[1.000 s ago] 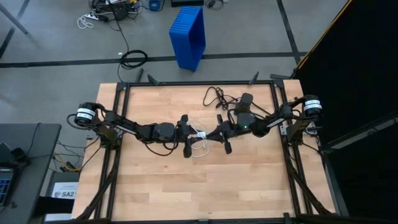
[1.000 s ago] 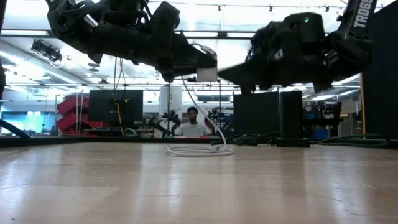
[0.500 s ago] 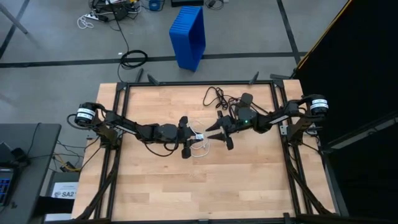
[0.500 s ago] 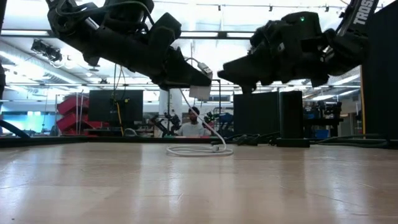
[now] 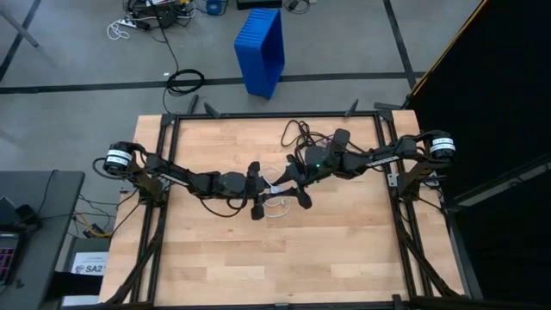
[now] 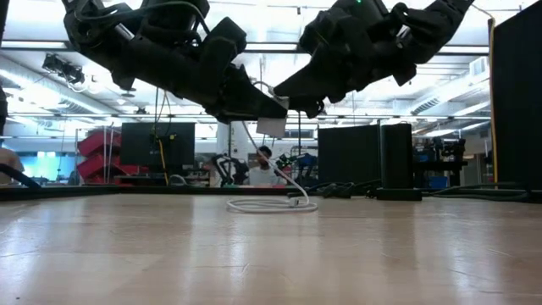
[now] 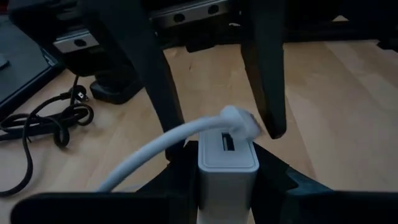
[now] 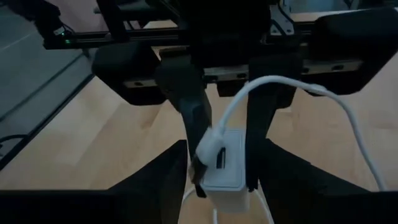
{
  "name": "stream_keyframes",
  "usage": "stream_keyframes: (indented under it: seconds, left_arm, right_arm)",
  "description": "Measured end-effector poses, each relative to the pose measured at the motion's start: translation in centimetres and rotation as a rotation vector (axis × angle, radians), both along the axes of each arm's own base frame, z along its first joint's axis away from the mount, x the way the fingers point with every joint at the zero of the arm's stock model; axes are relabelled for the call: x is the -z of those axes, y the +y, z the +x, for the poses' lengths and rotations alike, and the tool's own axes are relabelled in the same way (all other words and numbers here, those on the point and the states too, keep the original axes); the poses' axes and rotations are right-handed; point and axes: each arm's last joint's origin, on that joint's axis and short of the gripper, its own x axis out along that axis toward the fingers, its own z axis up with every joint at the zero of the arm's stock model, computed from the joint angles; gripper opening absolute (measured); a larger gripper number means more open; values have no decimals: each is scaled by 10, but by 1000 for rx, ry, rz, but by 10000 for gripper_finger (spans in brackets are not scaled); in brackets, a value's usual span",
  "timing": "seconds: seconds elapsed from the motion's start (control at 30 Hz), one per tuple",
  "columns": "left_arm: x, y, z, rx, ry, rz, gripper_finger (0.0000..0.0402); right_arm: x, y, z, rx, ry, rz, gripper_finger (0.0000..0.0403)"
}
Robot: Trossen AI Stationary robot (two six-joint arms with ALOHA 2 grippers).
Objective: Insert USB
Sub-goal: Insert the white charger cable into the white charger adapter
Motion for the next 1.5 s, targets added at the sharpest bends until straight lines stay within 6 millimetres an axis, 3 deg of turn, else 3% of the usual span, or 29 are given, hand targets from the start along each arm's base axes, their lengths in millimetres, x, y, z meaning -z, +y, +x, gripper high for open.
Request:
stream_keyframes:
  seconds: [1.03,1.5]
  left_arm:
    - [1,0,0,1,5,-8,75]
    - [1,0,0,2,6,-8,75]
  right_arm:
    - [-4,-1,0,-50,2,94,147]
    - [-5,-3,-3,-39,32,73,110]
